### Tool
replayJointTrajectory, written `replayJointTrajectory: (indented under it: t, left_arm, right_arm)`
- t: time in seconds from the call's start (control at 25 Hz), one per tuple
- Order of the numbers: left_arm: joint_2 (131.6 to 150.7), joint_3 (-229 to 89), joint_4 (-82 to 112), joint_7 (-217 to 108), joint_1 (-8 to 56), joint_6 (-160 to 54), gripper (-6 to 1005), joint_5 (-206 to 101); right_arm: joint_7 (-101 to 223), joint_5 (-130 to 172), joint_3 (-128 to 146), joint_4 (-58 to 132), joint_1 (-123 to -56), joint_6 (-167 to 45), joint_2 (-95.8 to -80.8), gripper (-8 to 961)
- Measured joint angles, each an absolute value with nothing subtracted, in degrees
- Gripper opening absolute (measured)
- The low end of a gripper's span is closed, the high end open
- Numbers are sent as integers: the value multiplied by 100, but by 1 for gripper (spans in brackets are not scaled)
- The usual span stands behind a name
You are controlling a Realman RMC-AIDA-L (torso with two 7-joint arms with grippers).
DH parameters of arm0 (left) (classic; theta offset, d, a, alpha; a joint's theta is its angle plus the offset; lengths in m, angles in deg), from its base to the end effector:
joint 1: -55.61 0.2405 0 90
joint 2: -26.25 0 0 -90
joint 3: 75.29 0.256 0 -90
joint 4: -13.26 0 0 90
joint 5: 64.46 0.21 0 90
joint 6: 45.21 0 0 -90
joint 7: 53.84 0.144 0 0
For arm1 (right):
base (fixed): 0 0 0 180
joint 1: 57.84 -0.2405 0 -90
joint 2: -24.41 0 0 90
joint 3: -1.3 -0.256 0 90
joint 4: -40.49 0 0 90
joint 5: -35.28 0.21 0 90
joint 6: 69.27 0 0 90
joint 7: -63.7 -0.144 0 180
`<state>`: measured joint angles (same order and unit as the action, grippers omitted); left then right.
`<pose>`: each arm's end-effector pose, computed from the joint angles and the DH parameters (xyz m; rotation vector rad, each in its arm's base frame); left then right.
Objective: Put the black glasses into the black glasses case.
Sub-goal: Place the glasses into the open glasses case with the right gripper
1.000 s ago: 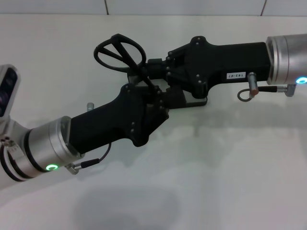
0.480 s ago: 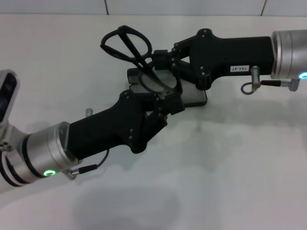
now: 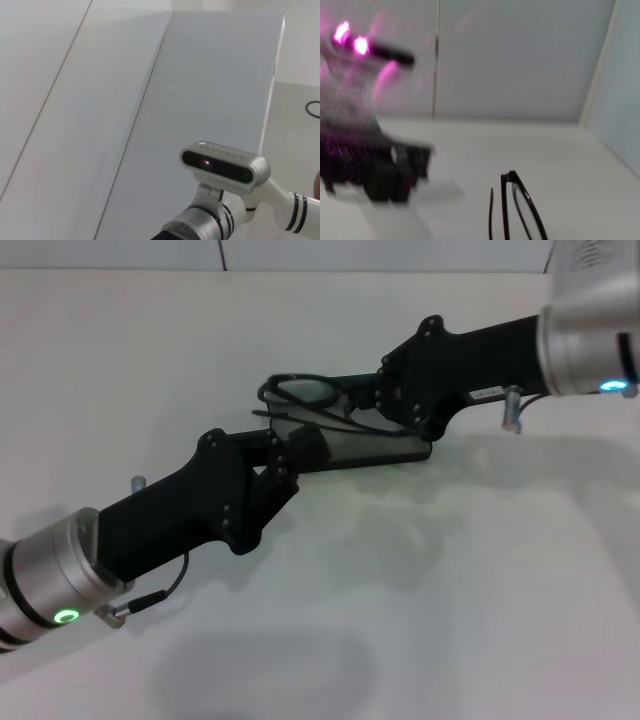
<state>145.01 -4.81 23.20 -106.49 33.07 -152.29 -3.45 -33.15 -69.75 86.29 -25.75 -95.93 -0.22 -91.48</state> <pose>-0.2457 0.2421 -0.0284 -2.4006 -0.5110 -1.5851 0.0953 0.3743 -0.0299 -2.8978 -0.1311 0.3318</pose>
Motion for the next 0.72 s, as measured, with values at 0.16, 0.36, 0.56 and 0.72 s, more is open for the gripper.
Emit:
replayJointTrajectory:
  t: [0.16,0.36,0.56,0.72]
  left_arm:
    - [14496,-481,2296,-10608,3316,-15226,47,-356]
    - [14503,-481,2281,-10578,3319,-15210,47,-357]
    - [14507,-481,2281,-10578,3325,-15197,47,-357]
    - [14508,-481,2282,-10577,3329,-15184,47,-356]
  right_arm:
    - [-3865,-7921,9112,-2807,-9768,-473,-9149,30]
    - [-4356,-8844,9695,-2799,-9958,-1022,-9174,29]
    - [-4416,-9060,10132,-2691,-9975,-1524,-9178,30]
    - [-4421,-9082,10245,-2468,-10052,-1797,-9178,30]
